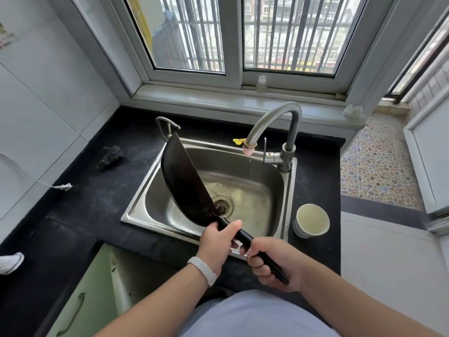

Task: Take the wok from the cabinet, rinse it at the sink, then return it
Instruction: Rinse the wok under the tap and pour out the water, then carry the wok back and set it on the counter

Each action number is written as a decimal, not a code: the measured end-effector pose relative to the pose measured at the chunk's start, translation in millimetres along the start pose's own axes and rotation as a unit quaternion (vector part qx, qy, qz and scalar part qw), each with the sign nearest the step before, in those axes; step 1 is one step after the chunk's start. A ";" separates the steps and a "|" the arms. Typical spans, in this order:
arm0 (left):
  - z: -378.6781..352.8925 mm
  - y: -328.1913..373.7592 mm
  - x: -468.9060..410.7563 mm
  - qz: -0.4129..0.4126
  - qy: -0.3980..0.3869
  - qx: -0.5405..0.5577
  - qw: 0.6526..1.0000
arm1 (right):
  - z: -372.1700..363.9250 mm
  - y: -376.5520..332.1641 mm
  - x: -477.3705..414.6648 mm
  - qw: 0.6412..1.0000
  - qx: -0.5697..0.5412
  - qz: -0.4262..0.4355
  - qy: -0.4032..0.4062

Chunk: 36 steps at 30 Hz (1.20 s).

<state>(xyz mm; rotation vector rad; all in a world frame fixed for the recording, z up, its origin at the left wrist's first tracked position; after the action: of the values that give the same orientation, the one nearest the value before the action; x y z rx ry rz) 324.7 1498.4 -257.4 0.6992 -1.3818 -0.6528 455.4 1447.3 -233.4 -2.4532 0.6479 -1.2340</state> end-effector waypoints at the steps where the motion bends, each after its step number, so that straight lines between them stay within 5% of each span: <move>1: -0.4 0.4 0.7 0.000 0.000 0.003 1.000 | 1.6 -0.8 0.2 1.000 0.012 0.008 0.007; 11: 10.2 0.1 -3.2 0.018 -0.014 0.052 0.998 | -13.2 -29.5 0.1 0.929 0.350 0.067 0.096; 26: 62.7 6.2 -26.2 0.008 -0.105 0.131 0.986 | -65.4 -52.4 -37.6 0.831 0.533 0.075 0.141; 32: 91.6 8.3 -42.1 0.005 -0.110 0.134 0.985 | -81.4 -59.8 -66.6 0.738 0.648 0.083 0.166; 36: 105.3 11.6 -48.5 0.002 -0.122 0.178 0.976 | -93.8 -62.4 -81.4 0.711 0.675 0.096 0.171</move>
<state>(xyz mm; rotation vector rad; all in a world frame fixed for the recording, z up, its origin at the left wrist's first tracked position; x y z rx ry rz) 215.8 1536.7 -273.3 0.9216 -1.7527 -0.5016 352.2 1535.7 -204.5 -0.9085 -0.0460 -1.3198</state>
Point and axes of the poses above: each hand's wrist, its own x-axis away from the middle knuckle, its own z-axis out of the back of the hand, y = z × x, the point moved 6 cm from there along -x, towards the middle knuckle, and after that the axes turned 5 degrees about z, right-handed, at the moved point
